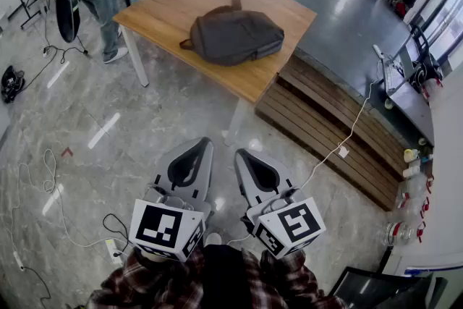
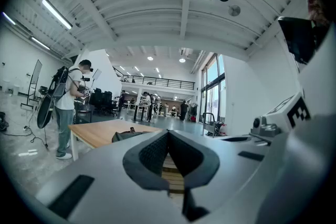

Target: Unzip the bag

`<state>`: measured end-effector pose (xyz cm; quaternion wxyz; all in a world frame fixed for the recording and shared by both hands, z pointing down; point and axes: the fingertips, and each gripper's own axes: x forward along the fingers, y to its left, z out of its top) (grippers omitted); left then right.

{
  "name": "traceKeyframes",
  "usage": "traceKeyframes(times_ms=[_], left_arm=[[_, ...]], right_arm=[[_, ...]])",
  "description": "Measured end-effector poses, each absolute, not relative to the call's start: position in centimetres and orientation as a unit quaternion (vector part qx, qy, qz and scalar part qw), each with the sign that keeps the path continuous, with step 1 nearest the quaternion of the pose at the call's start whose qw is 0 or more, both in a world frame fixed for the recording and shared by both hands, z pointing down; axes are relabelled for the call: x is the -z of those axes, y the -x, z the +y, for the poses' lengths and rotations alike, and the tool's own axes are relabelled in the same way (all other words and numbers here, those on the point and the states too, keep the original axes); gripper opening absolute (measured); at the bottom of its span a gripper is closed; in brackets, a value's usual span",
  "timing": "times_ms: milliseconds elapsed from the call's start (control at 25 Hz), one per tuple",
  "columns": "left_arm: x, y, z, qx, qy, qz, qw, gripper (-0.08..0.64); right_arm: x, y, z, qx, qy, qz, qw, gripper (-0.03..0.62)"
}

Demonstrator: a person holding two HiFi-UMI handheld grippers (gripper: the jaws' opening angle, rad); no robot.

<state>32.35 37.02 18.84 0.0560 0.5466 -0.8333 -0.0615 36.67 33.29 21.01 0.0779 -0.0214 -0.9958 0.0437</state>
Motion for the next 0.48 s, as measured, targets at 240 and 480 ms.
traceKeyframes(times_ms=[240,480], left_arm=[[-18.0,-21.9,36.4,0.059,-0.545,-0.835,0.042,0.009],[-18.3,-13.2,34.7,0.06,-0.559,-0.827,0.032,0.009]], right_arm=[[-21.1,-26.7,33.2,-0.032,0.033,-0.995,0.086,0.011],[-21.8,-18.3,31.8,-0.036,0.015,-0.996,0.085,0.011]])
